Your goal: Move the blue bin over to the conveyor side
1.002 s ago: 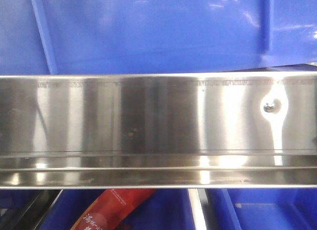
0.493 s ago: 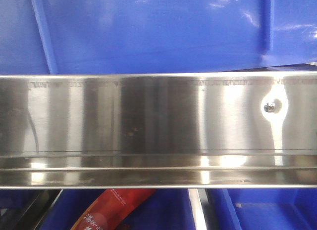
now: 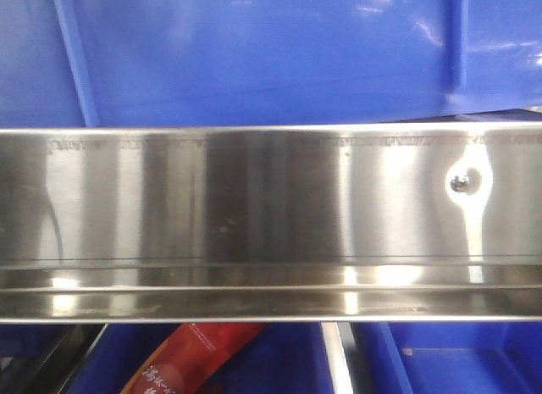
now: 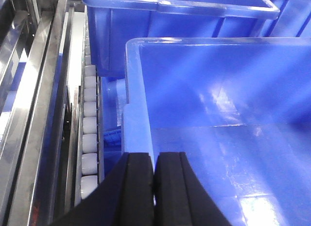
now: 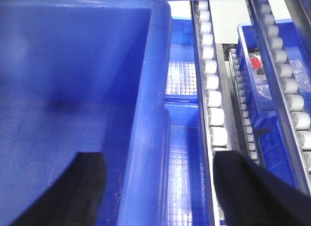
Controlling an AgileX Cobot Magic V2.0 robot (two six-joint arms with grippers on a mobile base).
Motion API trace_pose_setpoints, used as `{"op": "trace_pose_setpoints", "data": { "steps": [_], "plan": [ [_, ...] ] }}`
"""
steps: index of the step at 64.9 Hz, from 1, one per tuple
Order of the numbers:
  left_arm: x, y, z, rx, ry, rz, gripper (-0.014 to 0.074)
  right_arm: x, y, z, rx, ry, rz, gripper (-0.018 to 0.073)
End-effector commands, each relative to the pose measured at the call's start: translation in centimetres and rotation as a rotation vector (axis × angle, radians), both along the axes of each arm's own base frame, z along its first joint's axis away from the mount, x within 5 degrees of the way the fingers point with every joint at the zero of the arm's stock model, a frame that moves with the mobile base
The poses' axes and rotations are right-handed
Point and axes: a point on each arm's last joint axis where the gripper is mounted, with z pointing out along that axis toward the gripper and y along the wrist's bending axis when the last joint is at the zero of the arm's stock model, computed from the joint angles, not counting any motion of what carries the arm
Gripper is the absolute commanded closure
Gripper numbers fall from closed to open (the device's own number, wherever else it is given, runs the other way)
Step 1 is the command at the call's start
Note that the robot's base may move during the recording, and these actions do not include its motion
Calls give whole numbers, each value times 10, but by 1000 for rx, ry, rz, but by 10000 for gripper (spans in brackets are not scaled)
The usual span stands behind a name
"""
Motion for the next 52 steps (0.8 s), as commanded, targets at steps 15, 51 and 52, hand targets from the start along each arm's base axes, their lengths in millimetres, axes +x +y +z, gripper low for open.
{"op": "trace_pose_setpoints", "data": {
  "steps": [15,51,52],
  "plan": [
    [0,0,2,7,-3,2,610,2,1,0,-3,-12,8,264],
    [-1,1,0,29,10,3,610,11,3,-31,-28,95,9,263],
    [-1,1,0,29,12,3,610,11,3,-31,-28,95,9,263]
  ]
}}
